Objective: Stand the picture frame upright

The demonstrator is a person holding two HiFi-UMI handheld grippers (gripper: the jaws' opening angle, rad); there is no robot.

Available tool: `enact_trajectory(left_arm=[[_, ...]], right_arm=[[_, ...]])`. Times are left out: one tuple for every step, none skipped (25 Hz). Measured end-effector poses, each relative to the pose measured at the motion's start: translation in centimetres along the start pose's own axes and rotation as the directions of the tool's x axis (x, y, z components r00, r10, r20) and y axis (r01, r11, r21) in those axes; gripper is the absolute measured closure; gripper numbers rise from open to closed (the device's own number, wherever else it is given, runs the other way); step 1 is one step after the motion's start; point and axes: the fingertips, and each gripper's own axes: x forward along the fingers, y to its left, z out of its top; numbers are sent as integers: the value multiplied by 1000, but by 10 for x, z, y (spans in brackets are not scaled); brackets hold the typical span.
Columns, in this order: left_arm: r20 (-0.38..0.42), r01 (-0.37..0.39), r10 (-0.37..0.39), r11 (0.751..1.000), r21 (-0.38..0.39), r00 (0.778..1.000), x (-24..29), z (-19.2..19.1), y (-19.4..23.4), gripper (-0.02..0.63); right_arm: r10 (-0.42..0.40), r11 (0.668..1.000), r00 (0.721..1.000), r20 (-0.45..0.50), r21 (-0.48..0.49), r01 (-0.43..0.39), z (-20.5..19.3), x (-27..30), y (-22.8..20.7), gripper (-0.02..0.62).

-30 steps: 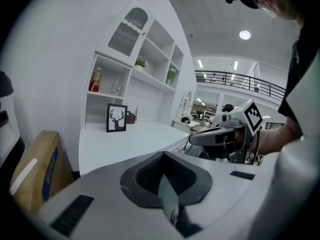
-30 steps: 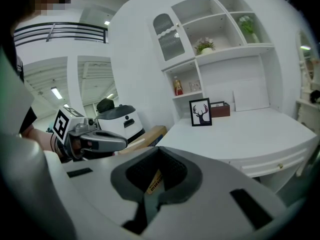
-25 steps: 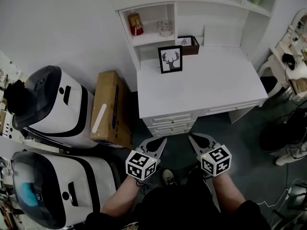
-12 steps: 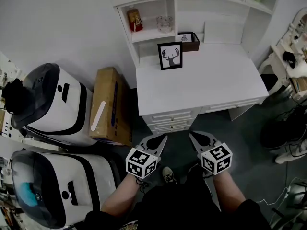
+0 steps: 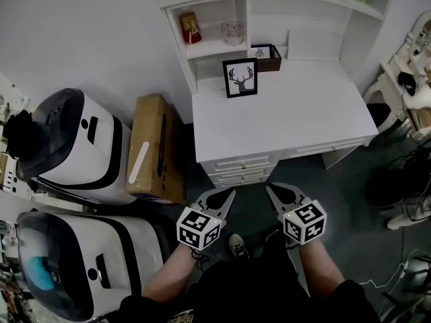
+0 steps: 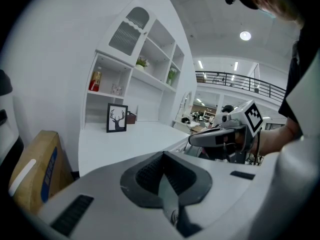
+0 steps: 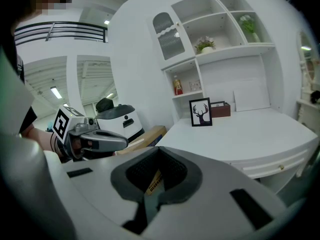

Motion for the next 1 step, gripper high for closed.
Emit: enact_trajectory(left_arm=[[-1, 1, -1, 1000, 0, 1000, 0, 0, 0, 600]], right_arm=[[-1, 1000, 1000, 1, 0, 1, 0, 0, 0, 592]])
